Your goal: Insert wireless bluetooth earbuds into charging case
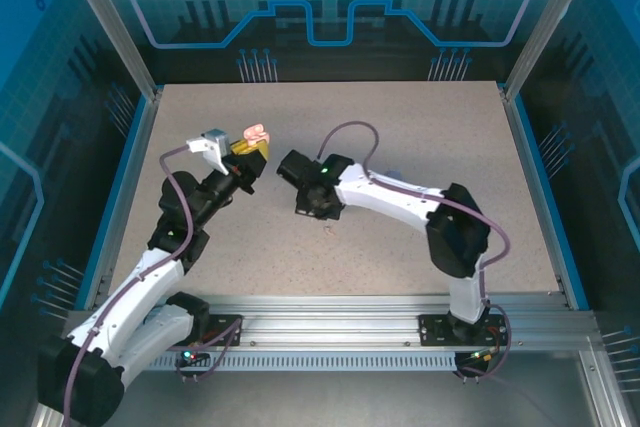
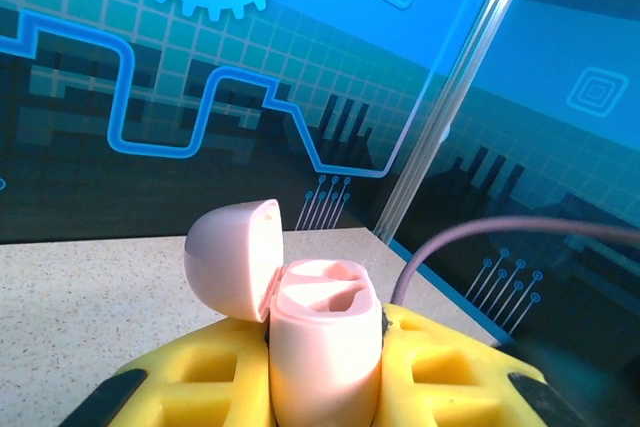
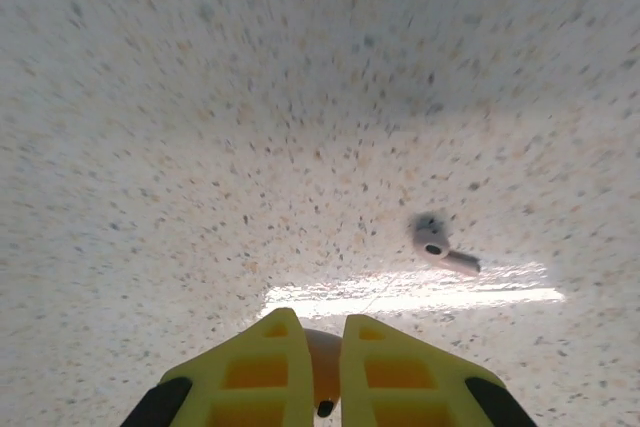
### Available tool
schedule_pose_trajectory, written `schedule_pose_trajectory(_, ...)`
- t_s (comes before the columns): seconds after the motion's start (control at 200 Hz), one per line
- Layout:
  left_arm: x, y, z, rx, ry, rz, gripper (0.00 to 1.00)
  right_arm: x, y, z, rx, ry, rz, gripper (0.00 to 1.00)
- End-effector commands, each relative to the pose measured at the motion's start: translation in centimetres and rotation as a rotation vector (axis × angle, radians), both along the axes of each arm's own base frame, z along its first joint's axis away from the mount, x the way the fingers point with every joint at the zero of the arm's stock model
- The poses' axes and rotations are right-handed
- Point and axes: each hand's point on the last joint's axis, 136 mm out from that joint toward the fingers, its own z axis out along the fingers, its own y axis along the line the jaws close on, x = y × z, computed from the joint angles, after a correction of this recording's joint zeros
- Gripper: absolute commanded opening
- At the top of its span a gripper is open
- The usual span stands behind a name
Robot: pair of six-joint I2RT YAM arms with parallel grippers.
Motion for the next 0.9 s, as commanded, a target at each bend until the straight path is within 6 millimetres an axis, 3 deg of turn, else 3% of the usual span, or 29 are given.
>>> schedule_pose_trajectory(0.0, -1.6, -1.2, 2.0, 0.023, -0.126, -0.072, 0.0, 1.6, -2.4, 2.3, -0.017, -0.102, 0.011, 0.06)
schedule_pose_trajectory(0.17, -2.8, -3.4, 1.9, 0.096, -0.189, -0.16, 0.0, 3.3, -4.1, 6.8, 0.031, -0.239, 0.052, 0.06)
schedule_pose_trajectory(0.485, -4.7, -7.4, 1.5, 0.233, -0.324, -0.278, 0.0, 5.3, -7.5, 17.9, 0.073, -0.568, 0.118, 0.07)
schedule_pose_trajectory(0.7, -5.0, -8.7, 2.3, 0.273, -0.404, -0.263, 0.0, 4.7, -8.5, 25.0, 0.141, -0.789, 0.188, 0.07)
schedule_pose_trajectory(0.895, -4.9, -9.3, 3.4, 0.295, -0.467, -0.228, 0.0, 2.9, -7.4, 30.4, 0.253, -0.975, 0.341, 0.08)
